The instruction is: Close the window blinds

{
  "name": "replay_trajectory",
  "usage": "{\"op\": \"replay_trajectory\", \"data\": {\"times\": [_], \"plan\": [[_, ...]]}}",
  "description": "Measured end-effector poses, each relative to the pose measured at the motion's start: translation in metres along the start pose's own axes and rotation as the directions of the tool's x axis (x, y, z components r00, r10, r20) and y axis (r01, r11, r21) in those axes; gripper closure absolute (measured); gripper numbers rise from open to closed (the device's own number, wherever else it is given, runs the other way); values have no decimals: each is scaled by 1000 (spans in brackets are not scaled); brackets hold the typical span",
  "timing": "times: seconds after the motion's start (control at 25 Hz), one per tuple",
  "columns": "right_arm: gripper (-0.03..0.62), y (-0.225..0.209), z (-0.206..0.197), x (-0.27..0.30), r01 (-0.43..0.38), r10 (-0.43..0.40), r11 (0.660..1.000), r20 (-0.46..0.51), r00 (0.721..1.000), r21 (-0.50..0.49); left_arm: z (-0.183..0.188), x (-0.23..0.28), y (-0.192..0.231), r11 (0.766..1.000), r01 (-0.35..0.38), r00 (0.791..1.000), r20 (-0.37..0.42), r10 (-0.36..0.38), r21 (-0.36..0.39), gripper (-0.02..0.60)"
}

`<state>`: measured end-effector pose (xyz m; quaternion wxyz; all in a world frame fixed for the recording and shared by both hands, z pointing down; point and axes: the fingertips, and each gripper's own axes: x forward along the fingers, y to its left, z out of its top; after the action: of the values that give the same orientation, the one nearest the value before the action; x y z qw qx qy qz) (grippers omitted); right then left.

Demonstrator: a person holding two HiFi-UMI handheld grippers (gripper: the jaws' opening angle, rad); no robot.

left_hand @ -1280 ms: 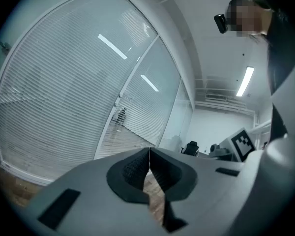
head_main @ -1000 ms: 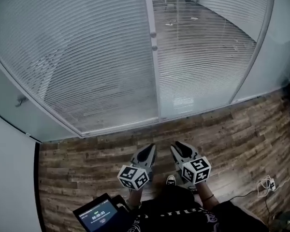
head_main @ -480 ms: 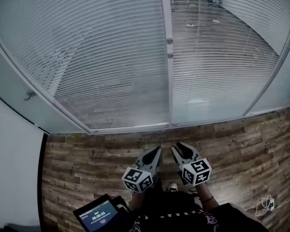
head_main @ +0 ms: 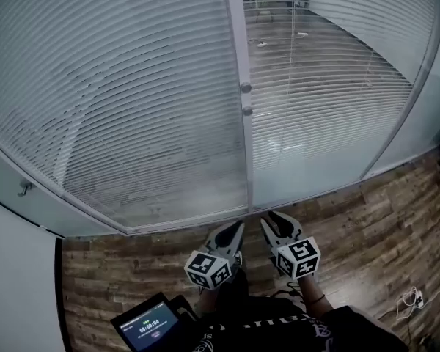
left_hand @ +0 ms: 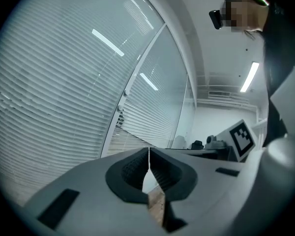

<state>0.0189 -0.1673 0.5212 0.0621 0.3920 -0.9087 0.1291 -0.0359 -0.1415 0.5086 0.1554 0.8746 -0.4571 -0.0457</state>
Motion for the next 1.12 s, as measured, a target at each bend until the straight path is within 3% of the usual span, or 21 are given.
{"op": "replay_trajectory", "data": {"times": [0.36, 0.6, 0.72, 0.84, 1.0, 1.12], "plan": [[477, -36, 86, 133, 132, -126, 980, 53, 991, -148, 73, 63, 122, 994, 104, 995, 6, -105, 8, 577], [476, -71, 128, 185, 281, -268, 918, 84, 960, -280, 79, 88, 160, 984, 181, 983, -31, -181, -5, 577], [476, -91, 151, 203, 341, -327, 862, 102, 939, -376, 76, 97, 166, 978, 206, 977, -49, -206, -14, 577], [471, -107, 171, 223, 377, -386, 776, 91, 918, -506, 71, 104, 169, 974, 223, 972, -69, -225, -28, 577], [450, -119, 183, 253, 368, -431, 653, 75, 899, -662, 71, 109, 176, 975, 222, 972, -76, -224, -32, 577], [441, -127, 184, 268, 356, -453, 586, 69, 889, -728, 72, 109, 184, 979, 203, 976, -75, -205, -33, 577]]}}
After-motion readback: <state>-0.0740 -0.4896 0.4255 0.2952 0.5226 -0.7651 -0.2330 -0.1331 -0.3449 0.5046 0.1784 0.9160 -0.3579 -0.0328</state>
